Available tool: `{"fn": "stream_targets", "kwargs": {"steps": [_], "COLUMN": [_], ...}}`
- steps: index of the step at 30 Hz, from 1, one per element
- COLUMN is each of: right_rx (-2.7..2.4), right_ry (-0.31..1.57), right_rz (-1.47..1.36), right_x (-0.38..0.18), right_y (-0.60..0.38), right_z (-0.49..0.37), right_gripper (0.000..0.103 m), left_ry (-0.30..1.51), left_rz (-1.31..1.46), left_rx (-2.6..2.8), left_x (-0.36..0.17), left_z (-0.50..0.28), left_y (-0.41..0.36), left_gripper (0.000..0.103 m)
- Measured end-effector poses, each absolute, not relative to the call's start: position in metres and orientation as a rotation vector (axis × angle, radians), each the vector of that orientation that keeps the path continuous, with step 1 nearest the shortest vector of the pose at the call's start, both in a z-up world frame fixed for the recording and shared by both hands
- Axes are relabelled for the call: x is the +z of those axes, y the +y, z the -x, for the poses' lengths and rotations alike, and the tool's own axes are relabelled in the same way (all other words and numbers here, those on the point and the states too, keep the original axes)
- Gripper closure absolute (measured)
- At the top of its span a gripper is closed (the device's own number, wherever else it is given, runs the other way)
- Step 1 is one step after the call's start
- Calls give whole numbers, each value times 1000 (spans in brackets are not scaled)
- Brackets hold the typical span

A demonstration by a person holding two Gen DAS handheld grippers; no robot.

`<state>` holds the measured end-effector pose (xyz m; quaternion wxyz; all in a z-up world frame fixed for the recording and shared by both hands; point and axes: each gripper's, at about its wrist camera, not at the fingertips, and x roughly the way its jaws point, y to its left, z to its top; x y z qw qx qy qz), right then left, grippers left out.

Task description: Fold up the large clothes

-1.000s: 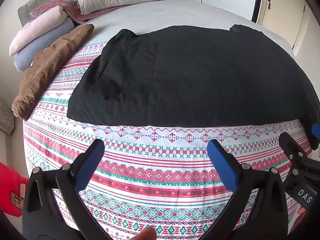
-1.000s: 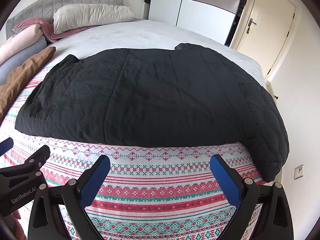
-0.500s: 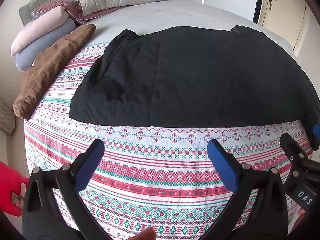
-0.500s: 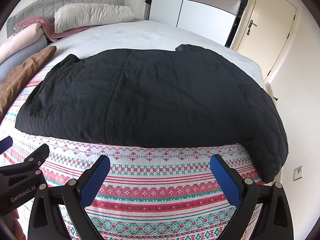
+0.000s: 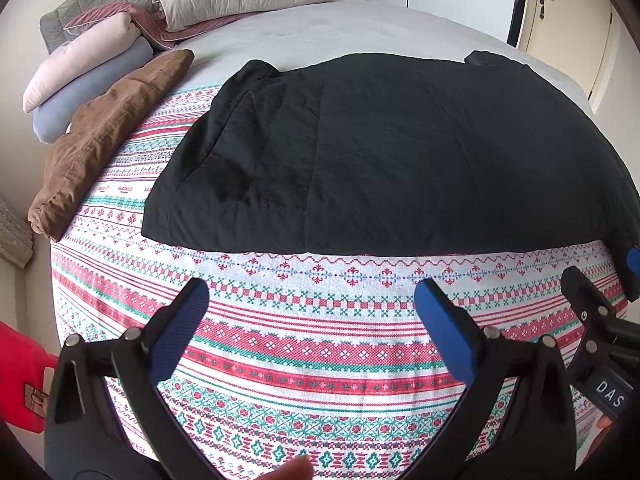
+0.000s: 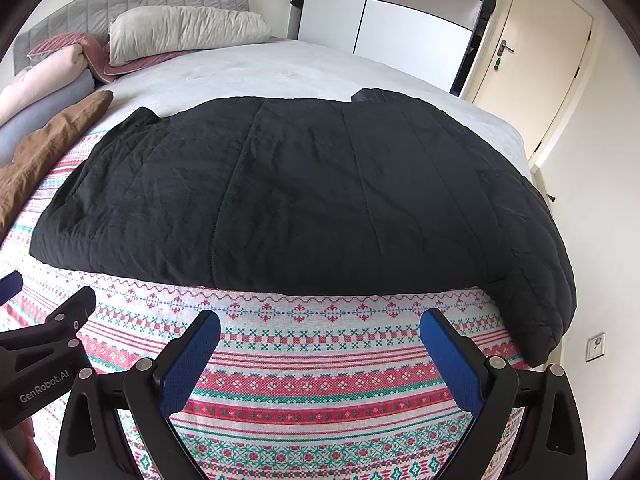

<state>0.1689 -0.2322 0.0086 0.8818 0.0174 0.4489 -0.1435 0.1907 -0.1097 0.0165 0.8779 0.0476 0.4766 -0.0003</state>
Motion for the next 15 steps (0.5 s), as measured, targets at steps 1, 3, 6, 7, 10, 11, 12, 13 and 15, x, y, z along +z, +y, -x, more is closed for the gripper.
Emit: {"fn": "stream_targets", "kwargs": {"steps": [1,3,6,7,10,11,12,13,15], "right_rx": [-299,-300,-301,-301,-304,-304,-303,-303,-298], "right_ry": [935,935,934,935,939,939,939,938,940], "right_rz": [-36,-36,-37,-36,-32,-32,-33,-34,-33], "right_x": [9,9,8,8,7,7,7,7,7], "right_y": [-232,-232,-232,-232,-232,-232,-232,-232,-232], "right_z": [-169,-169,-169,-169,-169,-168,-169,-168,-168], "right_gripper": [2,2,2,2,2,2,2,2,2], "left_ry": [994,994,993,994,994,993,990,988,1000], "left_rz": [-99,-99,-98,-99,-96,-96,-96,-97,-89], "left_rx": [0,-1,4,4,7,7,9,12,-14], "left_x": [16,16,16,16,17,17,18,18,18], "left_z": [-191,-191,-191,-191,-190,-190,-189,-189,-189], "left_y": [-110,-110,-109,-109,-107,-107,-107,-107,-107], "left_gripper": [1,1,1,1,1,1,1,1,1]}}
